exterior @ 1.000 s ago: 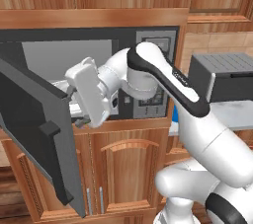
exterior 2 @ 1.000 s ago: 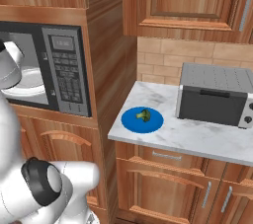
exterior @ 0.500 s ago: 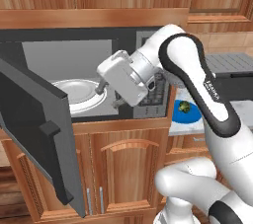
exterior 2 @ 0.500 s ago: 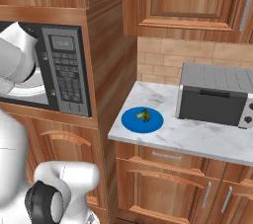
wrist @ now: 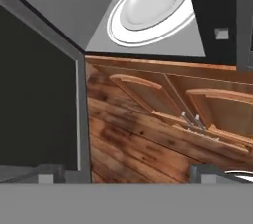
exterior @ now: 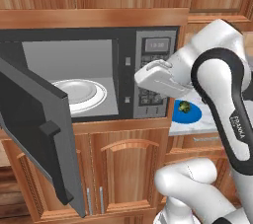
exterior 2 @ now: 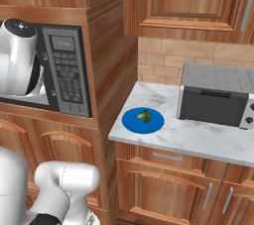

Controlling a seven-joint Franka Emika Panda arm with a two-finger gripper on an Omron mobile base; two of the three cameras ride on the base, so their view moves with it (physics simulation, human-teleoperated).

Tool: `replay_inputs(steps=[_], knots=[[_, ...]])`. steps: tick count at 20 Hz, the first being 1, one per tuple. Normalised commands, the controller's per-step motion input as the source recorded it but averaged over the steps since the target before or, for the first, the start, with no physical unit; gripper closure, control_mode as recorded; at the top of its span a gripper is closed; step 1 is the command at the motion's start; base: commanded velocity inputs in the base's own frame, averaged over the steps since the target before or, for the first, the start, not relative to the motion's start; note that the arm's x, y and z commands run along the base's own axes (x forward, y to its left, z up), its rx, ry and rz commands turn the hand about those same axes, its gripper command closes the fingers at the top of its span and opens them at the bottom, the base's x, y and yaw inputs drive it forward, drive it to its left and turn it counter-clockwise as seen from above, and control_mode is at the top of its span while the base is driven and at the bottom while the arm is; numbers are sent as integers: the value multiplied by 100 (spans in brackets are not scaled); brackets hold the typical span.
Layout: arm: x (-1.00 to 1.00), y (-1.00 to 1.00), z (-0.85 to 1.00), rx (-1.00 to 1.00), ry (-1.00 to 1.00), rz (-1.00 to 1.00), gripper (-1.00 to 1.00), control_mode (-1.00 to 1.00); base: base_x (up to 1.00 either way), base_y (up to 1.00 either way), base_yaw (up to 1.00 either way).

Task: Pick the broccoli from the counter and place it in the microwave. Then turn on the microwave.

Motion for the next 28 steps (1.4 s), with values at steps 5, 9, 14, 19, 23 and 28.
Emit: replay_inputs(steps=[5,9,14,19,23,28], knots=[[2,-92,-8,-17,-9,-35,-100,-100,0,0,0],[16,-88,-5,-7,0,-30,-100,-100,0,0,0],[13,-64,0,-1,0,-24,-100,-100,0,0,0],[0,-51,0,-1,0,-20,-100,-100,0,0,0],[0,-65,-10,-1,0,-17,-100,-100,0,0,0],[2,-61,-12,-2,0,-17,-100,-100,0,0,0]])
